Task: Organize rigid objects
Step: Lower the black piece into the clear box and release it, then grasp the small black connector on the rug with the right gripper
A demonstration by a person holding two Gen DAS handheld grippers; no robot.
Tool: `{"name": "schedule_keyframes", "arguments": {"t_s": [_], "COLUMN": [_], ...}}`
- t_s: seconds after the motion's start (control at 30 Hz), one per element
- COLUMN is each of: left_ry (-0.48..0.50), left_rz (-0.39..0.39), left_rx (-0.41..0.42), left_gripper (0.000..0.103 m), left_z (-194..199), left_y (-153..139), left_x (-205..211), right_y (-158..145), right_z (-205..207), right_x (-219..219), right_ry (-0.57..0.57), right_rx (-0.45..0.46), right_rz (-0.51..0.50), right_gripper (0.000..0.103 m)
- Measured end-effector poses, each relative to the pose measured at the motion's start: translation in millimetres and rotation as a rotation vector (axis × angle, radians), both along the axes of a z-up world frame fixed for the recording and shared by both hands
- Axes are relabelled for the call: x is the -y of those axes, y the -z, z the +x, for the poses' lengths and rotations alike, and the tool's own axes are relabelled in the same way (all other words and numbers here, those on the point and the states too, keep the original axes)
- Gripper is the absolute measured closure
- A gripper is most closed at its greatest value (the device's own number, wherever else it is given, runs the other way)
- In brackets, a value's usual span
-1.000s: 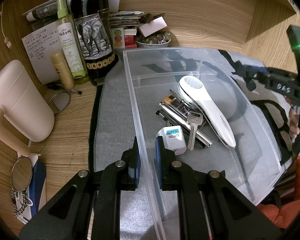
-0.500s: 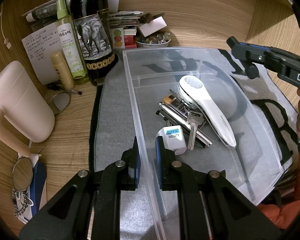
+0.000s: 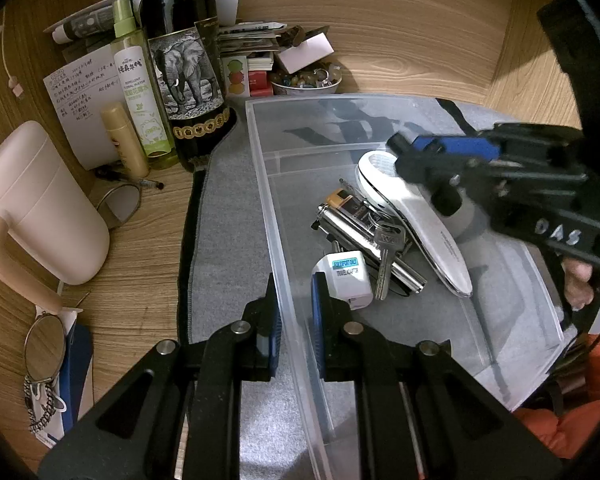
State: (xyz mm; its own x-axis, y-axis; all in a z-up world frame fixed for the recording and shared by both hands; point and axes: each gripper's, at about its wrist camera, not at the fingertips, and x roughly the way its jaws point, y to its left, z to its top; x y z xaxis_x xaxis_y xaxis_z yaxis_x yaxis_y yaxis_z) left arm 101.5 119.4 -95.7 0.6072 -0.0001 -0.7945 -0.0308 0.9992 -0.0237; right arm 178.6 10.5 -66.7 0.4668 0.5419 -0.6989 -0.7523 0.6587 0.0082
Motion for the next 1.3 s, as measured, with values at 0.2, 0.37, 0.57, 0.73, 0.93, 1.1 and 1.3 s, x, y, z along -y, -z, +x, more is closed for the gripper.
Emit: {"name": "schedule_keyframes", "arguments": {"t_s": [0.2, 0.37, 0.57, 0.73, 0.93, 1.1, 1.3], "left_ry": [0.000, 0.000, 0.000, 0.000, 0.000, 0.000, 0.000], "left_rz": [0.000, 0.001, 0.001, 0.000, 0.000, 0.000, 0.000], "left_rx": [0.000, 0.000, 0.000, 0.000, 0.000, 0.000, 0.001], "left_gripper": [0.091, 0.091, 0.091, 0.091, 0.091, 0.091, 0.091], "left_z": [-0.1, -0.2, -0.2, -0.2, -0.2, -0.2, -0.2], "left_y": [0.0, 0.1, 0.1, 0.1, 0.0, 0.1, 0.0], "left_x": [-0.3, -0.3, -0.4, -0.3, -0.1, -0.5, -0.5], "right_y": [13.2, 15.5, 7.5, -3.8, -27.4, -45.2, -49.9], "right_z": [3.5, 2.8, -0.8, -1.9, 2.8, 10.6, 28.1], "right_x": [-7.6, -8.2, -2.9, 6.7, 32.0, 60.6, 91.2], "right_ry": [-0.015, -0.018, -0.004, 0.015, 0.081, 0.161, 0.264], "right_rx": [-0.036, -0.039, 0.006, 0.037, 0.079, 0.127, 0.140], "right_rz": [-0.041, -0.059, -0.053, -0.028, 0.029, 0.055, 0.055], "right_gripper": [0.080, 0.077, 0.062, 0.052, 0.045, 0.045, 0.045]}}
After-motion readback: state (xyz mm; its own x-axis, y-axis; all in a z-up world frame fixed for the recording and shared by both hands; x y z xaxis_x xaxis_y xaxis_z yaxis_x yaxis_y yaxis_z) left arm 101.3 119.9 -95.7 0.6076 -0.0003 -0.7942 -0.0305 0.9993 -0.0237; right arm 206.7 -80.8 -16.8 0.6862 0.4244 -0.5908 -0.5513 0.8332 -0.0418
